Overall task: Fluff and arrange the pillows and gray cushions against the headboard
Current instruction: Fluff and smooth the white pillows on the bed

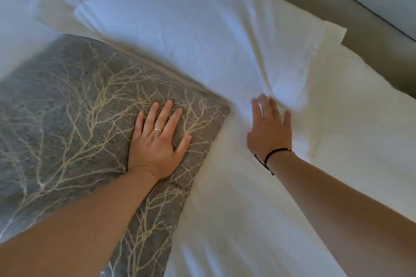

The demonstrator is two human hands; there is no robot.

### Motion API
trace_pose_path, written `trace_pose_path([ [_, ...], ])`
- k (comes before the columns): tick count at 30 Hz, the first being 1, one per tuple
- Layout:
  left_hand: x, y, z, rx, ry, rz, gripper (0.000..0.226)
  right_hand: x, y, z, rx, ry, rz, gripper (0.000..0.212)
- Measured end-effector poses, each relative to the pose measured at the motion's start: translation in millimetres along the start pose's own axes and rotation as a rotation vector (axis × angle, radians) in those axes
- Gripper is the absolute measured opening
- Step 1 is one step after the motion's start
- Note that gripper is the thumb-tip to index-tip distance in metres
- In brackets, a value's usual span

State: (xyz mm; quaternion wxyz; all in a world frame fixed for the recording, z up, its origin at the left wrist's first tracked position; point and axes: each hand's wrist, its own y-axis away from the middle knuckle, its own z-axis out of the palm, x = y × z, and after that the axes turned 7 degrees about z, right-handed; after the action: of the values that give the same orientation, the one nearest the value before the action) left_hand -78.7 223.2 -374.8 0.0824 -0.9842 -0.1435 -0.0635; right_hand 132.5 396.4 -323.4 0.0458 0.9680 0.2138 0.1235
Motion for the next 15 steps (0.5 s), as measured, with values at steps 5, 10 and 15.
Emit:
trace_pose_path([
  [5, -5.9, -2.9, 21.1, 0.072, 0.011, 0.025, 0.069, 16.6, -38.8, 25.0, 0.180, 0.093, -0.056, 0.081],
  [10, -8.0, -4.4, 26.7, 0.089, -0.002, 0.034, 0.070, 31.5, -82.5, 5.8, 0.356, 0.130, -0.114, 0.055],
  [15, -7.6, -4.8, 23.9, 0.044, 0.008, 0.026, 0.070, 22.8, -87.9, -15.1, 0.214, 0.051, -0.103, 0.040],
])
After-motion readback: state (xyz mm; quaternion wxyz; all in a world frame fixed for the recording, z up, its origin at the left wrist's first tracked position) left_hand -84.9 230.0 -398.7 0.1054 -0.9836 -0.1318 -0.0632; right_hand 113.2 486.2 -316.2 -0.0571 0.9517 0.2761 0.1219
